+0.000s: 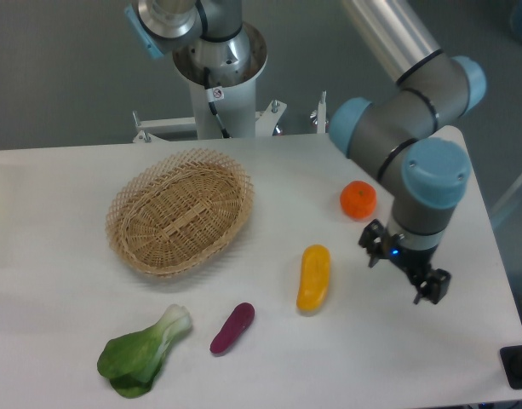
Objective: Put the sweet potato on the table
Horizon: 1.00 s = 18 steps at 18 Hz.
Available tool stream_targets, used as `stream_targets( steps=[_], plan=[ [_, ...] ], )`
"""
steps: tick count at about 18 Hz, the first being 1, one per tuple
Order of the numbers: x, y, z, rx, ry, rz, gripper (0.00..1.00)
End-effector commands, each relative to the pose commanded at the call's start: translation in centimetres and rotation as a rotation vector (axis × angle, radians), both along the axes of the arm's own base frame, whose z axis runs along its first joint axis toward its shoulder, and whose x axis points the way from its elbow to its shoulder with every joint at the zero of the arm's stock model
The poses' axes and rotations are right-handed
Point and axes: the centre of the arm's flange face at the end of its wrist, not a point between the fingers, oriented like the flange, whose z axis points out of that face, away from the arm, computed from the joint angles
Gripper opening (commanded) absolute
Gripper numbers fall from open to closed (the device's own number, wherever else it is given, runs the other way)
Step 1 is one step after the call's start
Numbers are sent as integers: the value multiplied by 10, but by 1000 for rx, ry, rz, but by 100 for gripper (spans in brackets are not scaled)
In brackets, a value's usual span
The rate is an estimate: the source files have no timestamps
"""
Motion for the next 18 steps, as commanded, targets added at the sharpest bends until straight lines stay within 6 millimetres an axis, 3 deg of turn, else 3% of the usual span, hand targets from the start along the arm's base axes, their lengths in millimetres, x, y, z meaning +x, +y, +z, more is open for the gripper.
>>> stream_targets(
  steps=[3, 9, 18],
  plan=[
    [-15, -18, -1, -5, 2, -4, 100],
    [-26, -31, -7, -13, 3, -27, 100],
    [-26, -32, -8, -13, 4, -33, 100]
  ],
)
